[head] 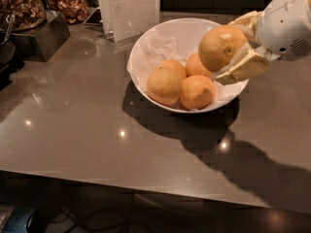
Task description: Pick orange from white bowl
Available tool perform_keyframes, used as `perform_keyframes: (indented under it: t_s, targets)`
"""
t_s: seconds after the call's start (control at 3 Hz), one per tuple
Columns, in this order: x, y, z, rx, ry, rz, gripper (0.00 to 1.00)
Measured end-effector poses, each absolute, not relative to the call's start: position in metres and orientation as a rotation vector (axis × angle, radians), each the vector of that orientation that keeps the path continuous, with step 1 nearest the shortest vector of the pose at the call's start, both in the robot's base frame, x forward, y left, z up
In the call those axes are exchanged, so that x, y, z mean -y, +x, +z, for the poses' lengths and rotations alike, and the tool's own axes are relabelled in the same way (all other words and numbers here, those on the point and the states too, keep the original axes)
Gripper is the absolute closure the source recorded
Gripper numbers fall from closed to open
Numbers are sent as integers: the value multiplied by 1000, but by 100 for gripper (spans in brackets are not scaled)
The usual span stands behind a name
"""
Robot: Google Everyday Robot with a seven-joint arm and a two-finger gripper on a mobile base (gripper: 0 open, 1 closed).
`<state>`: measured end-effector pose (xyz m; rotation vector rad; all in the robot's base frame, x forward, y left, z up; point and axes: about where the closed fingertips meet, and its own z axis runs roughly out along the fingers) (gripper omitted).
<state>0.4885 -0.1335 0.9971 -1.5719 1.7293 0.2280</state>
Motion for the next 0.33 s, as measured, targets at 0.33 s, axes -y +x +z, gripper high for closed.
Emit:
perform_keyframes:
  t_s: [0.33]
  targets:
    - [134, 488, 997, -1729, -1572, 228, 100]
